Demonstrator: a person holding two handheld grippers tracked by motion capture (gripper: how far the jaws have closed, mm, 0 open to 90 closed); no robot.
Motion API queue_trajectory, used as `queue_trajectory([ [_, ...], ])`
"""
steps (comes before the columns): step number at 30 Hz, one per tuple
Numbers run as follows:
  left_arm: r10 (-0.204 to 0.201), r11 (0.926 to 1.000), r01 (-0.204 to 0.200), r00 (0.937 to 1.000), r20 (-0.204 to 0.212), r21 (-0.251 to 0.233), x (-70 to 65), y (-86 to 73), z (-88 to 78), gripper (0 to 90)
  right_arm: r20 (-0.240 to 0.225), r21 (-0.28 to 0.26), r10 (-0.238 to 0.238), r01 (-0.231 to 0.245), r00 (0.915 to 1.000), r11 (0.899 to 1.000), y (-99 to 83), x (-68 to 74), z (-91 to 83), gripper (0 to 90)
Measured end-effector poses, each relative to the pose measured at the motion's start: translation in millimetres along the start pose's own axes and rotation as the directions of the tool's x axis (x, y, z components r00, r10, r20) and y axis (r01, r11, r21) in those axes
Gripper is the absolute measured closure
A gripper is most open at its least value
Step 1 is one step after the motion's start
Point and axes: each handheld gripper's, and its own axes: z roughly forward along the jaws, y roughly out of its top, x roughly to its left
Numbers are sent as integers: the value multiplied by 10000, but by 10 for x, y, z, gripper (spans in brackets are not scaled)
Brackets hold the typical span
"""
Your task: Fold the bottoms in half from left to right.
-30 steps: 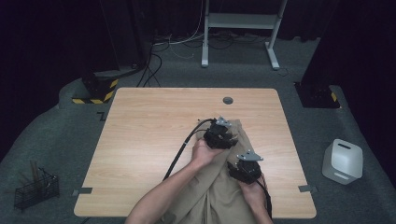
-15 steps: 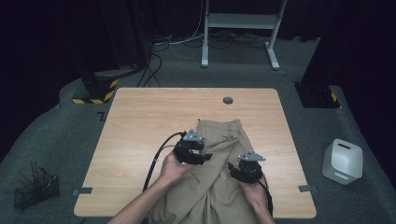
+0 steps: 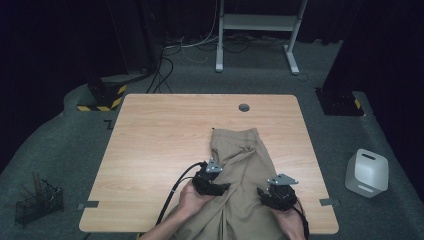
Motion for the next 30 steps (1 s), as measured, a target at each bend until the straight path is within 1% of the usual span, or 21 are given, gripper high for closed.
queue_trajectory([
  [1, 280, 9996, -277, 9991, -326, 92, -12, 4, 41, 450, 0, 0, 0, 0, 10000, 10000, 0, 0, 0, 412],
  [2, 401, 9992, -396, 9980, -485, 110, -19, 10, 50, 467, -215, -80, 19, -21, 9998, 10000, 20, 3, 32, 415],
  [3, 568, 9983, -557, 9962, -656, 178, -23, 20, 59, 471, -313, -121, 85, -89, 9995, 9999, 29, 6, 48, 415],
  [4, 671, 9976, -655, 9949, -751, 241, -23, 27, 65, 474, -317, -227, 47, -54, 9995, 9997, 55, 20, 83, 415],
  [5, 794, 9966, -771, 9928, -896, 289, -19, 33, 70, 474, -317, -227, 47, -54, 9995, 9997, 55, 20, 83, 415],
  [6, 884, 9958, -856, 9904, -1064, 311, -7, 36, 75, 479, -355, -329, -2, -10, 9994, 9995, 83, 35, 122, 415],
  [12, 623, 9979, -596, 9889, -1349, 235, 175, 44, 60, 476, -404, -397, 1, -17, 9992, 9992, 185, 85, 220, 415],
  [16, 441, 9990, -424, 9872, -1536, 139, 253, 47, 59, 480, -479, -388, -229, 211, 9986, 9990, 286, 159, 302, 418],
  [20, 386, 9990, -343, 9855, -1652, 283, 343, 66, 43, 484, -647, -308, -357, 338, 9973, 9990, 414, 220, 403, 417],
  [25, 208, 9996, -171, 9823, -1863, 212, 489, 60, 14, 490, -679, -305, -348, 328, 9971, 9990, 493, 259, 474, 417],
  [27, 111, 9999, -88, 9807, -1953, 129, 545, 52, 5, 495, -668, -393, -331, 306, 9972, 9988, 558, 286, 541, 416],
  [28, 14, 10000, -8, 9787, -2054, 30, 606, 45, -3, 497, -676, -455, -306, 275, 9972, 9986, 578, 293, 567, 415],
  [29, 14, 10000, -8, 9787, -2054, 30, 606, 45, -3, 499, -676, -455, -306, 275, 9972, 9986, 578, 293, 567, 415],
  [30, -50, 10000, 53, 9781, -2080, 6, 633, 50, -2, 500, -628, -467, -262, 233, 9977, 9986, 628, 319, 614, 416],
])
